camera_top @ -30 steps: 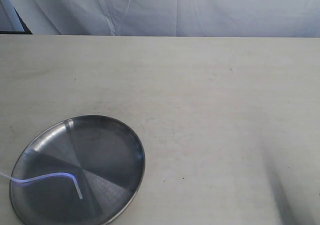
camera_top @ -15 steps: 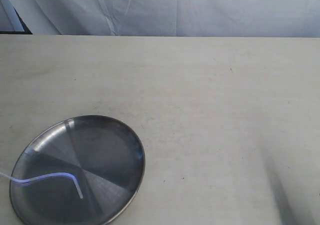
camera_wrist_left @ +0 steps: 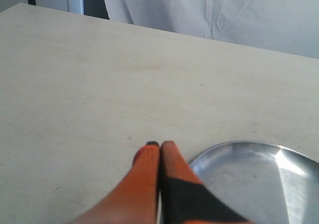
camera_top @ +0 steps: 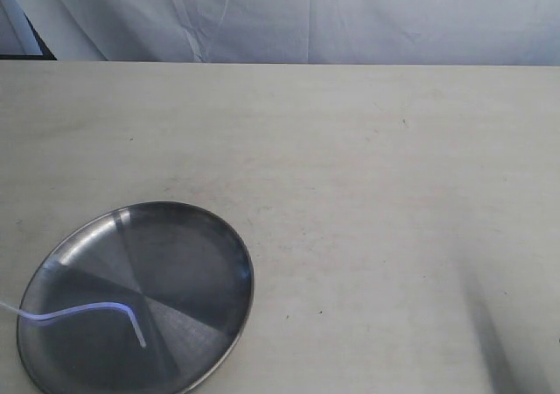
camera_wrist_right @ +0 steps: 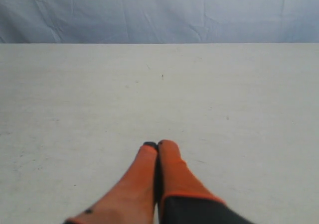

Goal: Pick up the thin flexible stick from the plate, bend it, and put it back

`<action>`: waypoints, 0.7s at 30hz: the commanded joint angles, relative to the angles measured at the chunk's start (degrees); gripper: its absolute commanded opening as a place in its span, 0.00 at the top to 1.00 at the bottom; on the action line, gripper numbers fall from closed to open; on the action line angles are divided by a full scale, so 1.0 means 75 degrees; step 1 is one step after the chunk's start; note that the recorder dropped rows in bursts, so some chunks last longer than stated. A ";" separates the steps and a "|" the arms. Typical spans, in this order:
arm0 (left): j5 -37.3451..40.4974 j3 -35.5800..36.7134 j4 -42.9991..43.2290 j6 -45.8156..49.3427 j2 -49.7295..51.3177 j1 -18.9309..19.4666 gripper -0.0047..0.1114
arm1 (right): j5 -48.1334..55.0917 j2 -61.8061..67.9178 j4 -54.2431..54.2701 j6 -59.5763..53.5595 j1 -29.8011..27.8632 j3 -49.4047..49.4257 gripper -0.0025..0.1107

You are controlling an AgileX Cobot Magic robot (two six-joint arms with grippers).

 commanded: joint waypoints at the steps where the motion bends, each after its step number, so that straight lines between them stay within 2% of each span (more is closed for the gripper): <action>1: -0.0098 0.0036 -0.0031 -0.0020 -0.0069 -0.0051 0.96 | -0.0055 -0.0041 0.0005 -0.0045 -0.0040 0.0012 0.98; 21: -0.0275 0.0036 -0.0062 -0.0020 -0.0229 -0.0051 0.96 | -0.0055 -0.0041 0.0005 -0.0045 -0.0040 0.0012 0.98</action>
